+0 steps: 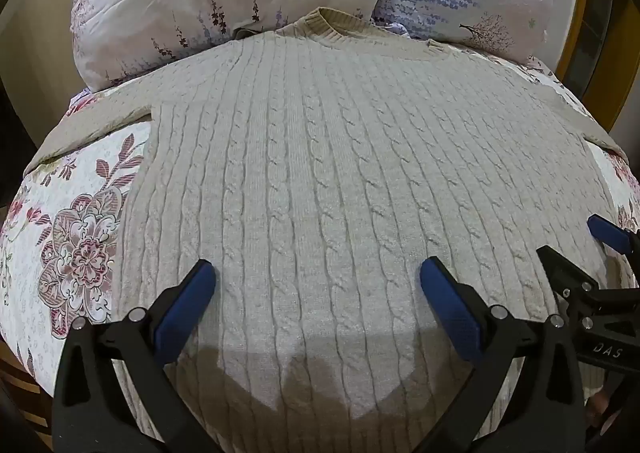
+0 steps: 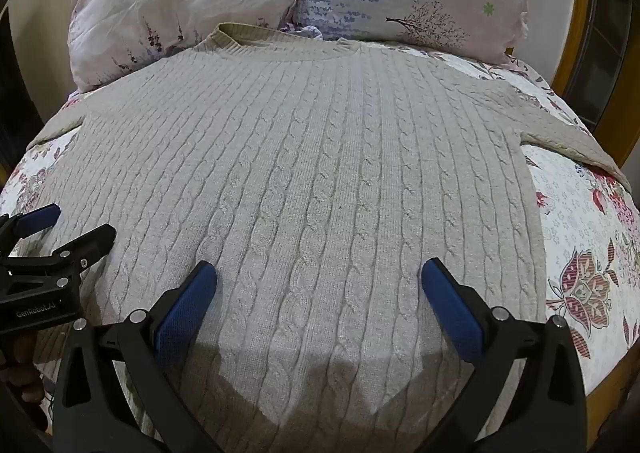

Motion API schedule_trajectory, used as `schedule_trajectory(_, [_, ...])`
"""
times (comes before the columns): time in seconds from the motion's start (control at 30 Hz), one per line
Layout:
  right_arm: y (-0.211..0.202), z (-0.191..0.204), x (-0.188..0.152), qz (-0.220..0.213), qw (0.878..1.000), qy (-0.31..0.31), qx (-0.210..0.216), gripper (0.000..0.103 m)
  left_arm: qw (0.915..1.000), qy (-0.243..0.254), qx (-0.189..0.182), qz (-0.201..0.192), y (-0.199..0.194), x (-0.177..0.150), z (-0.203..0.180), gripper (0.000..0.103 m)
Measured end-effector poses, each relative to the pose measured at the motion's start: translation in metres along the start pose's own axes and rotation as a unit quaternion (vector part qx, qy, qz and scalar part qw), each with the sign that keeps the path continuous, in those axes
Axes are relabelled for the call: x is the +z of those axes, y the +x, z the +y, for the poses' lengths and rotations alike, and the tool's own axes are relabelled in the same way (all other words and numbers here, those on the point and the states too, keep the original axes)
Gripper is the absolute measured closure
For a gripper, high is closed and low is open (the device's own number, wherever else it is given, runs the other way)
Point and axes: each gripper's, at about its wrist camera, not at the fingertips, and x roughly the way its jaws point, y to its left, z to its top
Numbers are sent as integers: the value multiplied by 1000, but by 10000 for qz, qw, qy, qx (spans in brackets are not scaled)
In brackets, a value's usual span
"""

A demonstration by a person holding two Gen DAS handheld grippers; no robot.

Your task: Fold small clothes

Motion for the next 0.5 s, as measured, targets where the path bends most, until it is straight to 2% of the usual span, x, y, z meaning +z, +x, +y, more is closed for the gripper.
schedule_trajectory(0.5, [0,0,0,2,10000,0,2,1,10000,-15,-20,17,0,0,0,2])
